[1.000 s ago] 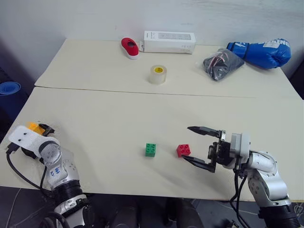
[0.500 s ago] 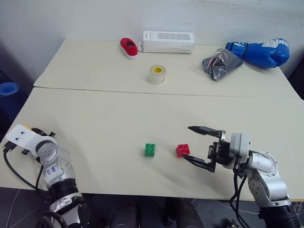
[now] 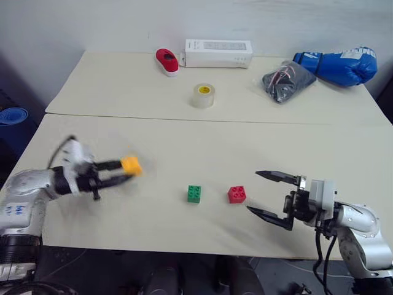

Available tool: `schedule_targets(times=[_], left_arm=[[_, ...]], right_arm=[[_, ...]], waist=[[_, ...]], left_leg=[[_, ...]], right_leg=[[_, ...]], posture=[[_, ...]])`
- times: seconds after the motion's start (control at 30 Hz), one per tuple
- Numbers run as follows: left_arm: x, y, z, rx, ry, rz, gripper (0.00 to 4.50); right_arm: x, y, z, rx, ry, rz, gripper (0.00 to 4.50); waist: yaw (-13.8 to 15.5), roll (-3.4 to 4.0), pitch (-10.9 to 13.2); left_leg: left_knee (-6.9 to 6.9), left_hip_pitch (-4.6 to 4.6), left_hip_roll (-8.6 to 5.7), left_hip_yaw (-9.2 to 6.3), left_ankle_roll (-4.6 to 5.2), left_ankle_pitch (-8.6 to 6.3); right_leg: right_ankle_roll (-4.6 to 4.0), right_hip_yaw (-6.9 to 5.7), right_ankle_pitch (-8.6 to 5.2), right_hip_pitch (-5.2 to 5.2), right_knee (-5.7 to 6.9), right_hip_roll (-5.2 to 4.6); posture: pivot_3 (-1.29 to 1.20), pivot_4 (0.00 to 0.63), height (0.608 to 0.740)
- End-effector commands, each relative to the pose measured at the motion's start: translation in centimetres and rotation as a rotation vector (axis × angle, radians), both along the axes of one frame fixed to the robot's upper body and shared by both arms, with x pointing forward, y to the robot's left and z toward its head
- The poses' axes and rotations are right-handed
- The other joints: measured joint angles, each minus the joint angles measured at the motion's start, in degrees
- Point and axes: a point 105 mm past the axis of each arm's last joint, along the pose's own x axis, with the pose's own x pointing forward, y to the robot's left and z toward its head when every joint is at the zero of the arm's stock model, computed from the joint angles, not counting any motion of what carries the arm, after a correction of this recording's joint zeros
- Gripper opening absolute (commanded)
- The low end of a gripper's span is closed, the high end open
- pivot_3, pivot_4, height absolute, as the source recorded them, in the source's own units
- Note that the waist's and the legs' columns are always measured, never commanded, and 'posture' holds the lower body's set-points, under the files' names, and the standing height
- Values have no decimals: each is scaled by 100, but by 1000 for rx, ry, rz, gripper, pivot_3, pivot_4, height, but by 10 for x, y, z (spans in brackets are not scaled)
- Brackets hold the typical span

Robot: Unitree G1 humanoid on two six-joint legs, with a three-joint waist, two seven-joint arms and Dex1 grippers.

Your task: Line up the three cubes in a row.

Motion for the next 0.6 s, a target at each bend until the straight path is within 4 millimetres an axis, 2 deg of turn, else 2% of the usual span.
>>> schedule_targets(times=[0.03, 0.13, 0.33, 0.6], left_arm=[[-2, -18, -7, 55, -16, -191, 1490], [-1, -29, -17, 93, -17, -278, 1490], [11, -41, -29, 115, -61, -288, 1490], [21, -32, -24, 91, -33, -237, 1490]], right_arm=[[-8, -9, 3, -34, -35, -16, 4500], [-13, -12, 0, -43, -29, -28, 4500], [-18, -15, -1, -38, -33, -69, 4500], [-21, -15, -4, -38, -19, -81, 4500]], waist=[[-5, 0, 0], [-10, 0, 0], [-43, 0, 0], [-8, -1, 0]], left_leg=[[0, -2, 3, 0, -1, 0], [0, -3, 3, 3, 1, 2], [0, 3, 2, 12, 6, 3], [1, 0, -3, 3, 14, 5]], right_leg=[[0, 0, 0, -2, 6, 6], [1, 0, 0, -3, 21, 8], [2, 2, 1, -3, 24, 7], [4, 4, 2, -1, 23, -7]], posture=[[0, 150, 740], [0, 150, 740], [0, 150, 740], [0, 150, 740]])
